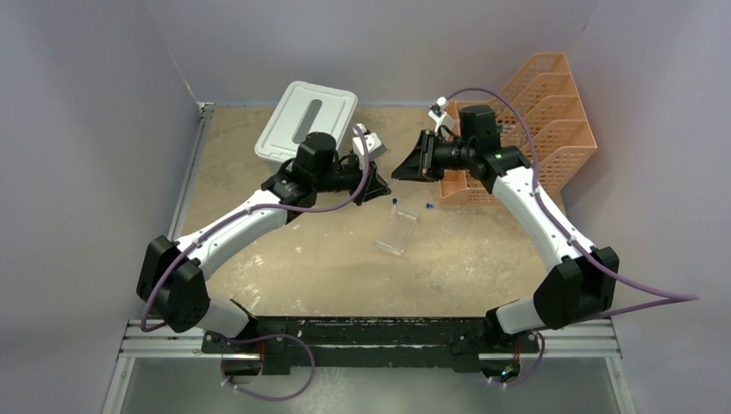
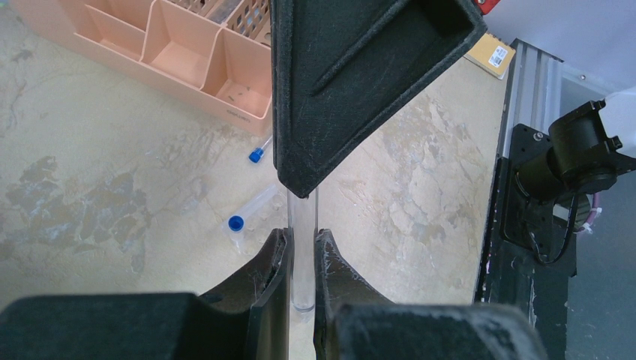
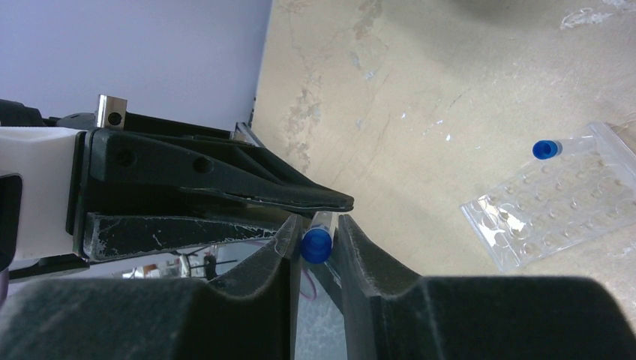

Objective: Organize the chemistry lab equipment

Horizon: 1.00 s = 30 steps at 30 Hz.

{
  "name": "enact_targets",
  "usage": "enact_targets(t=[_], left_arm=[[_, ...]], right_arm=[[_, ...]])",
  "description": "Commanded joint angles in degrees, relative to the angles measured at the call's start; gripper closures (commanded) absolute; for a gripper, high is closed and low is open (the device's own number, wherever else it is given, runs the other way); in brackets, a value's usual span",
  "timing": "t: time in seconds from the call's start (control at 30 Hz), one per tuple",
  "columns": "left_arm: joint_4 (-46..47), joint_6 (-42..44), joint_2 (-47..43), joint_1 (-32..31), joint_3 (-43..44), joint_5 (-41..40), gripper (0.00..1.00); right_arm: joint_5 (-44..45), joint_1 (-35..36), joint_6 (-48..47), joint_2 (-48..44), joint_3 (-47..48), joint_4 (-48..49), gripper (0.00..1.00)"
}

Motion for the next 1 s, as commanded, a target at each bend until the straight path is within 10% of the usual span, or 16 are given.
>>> enact_targets(t=[0.0,0.23,0.57,0.97], left_arm=[[3.76,-0.57,-1.51,-0.22,2.1,0.91,0.99],[4.24,-11.04,-1.74,0.58,-2.86,-11.37,0.52],[11.72,-30.17,-5.55,5.23,-14.86,-20.75,0.51],[6.67,-37.59,-9.22,6.22,-17.3,-35.61,0.57]], right_arm=[[0.68,0.14,-2.21,-0.78,2.48,0.43,0.82],[23.96,0.38,-17.66,-3.89,-0.77,-2.48,0.84],[55.02,13.2,-28.45,-6.35,-12.52,10.05,0.85],[62.07,21.23,-30.7,-1.48,-20.44,20.23,0.86]])
